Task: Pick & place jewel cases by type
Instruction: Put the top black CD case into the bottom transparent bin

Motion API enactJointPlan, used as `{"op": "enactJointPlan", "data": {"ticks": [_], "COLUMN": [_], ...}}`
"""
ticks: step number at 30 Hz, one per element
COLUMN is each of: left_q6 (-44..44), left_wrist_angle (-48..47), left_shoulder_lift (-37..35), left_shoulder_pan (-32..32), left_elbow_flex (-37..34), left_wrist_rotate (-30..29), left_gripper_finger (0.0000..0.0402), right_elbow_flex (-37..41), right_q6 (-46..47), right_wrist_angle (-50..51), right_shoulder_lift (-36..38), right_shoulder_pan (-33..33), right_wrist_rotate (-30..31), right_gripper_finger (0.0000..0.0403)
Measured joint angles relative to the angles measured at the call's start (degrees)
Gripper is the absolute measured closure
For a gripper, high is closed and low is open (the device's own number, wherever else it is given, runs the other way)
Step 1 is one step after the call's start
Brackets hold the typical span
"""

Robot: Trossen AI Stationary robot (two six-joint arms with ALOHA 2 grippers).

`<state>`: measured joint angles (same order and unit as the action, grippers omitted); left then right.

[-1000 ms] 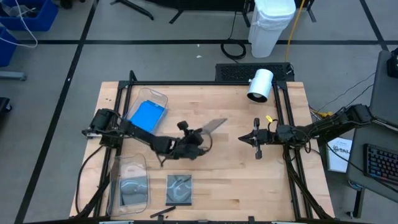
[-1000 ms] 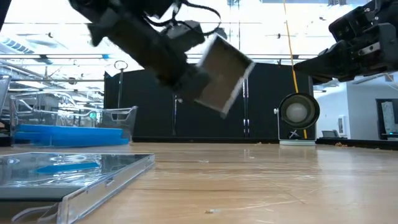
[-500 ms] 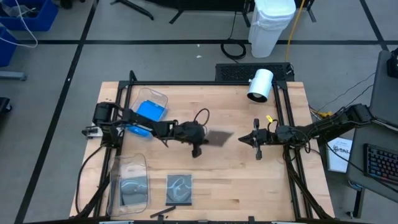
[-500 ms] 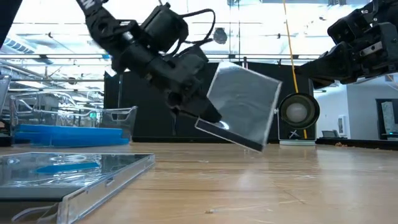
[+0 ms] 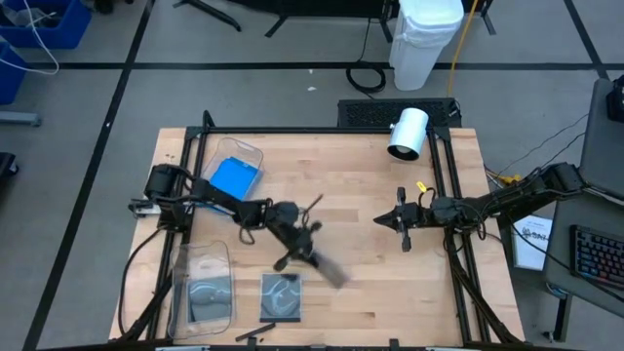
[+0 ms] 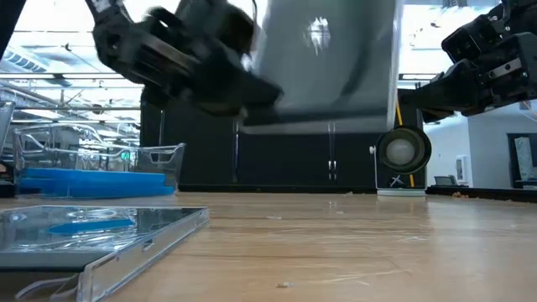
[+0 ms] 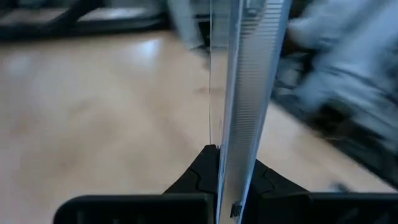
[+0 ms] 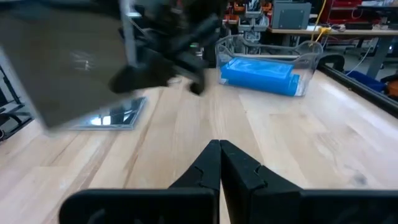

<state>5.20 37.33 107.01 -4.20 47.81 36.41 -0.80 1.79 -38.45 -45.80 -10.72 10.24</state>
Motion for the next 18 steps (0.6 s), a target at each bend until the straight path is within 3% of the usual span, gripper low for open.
{"op": "enactJointPlan", "data": {"ticks": [4, 7, 13, 18], "left_q6": [7.13, 10.30, 7.45, 12.17], "left_wrist_angle": [1.95, 2.12, -3.99, -11.67], "left_shoulder_lift": [-0.39, -1.72, -11.60, -19.07], "left_shoulder_pan": [-4.23, -6.30, -8.69, -13.37], "left_elbow_flex": [-0.02, 0.01, 0.05, -3.77], "left_wrist_rotate": [2.53, 0.76, -18.00, -32.19], "left_gripper_finger": [0.0380, 0.0380, 0.0380, 0.0380], "right_elbow_flex": [0.00, 0.00, 0.00, 0.00], "right_q6": [-0.51, -0.50, -0.07, -0.87], "right_wrist_angle": [-0.29, -0.25, 0.21, -0.79], "right_shoulder_lift": [0.00, -0.02, 0.00, 0.00], "right_shoulder_pan": [0.00, 0.00, 0.00, 0.00], "right_wrist_rotate": [0.02, 0.02, 0.07, 0.11], "right_gripper_finger": [0.0403, 0.0403, 0.0403, 0.0403]}}
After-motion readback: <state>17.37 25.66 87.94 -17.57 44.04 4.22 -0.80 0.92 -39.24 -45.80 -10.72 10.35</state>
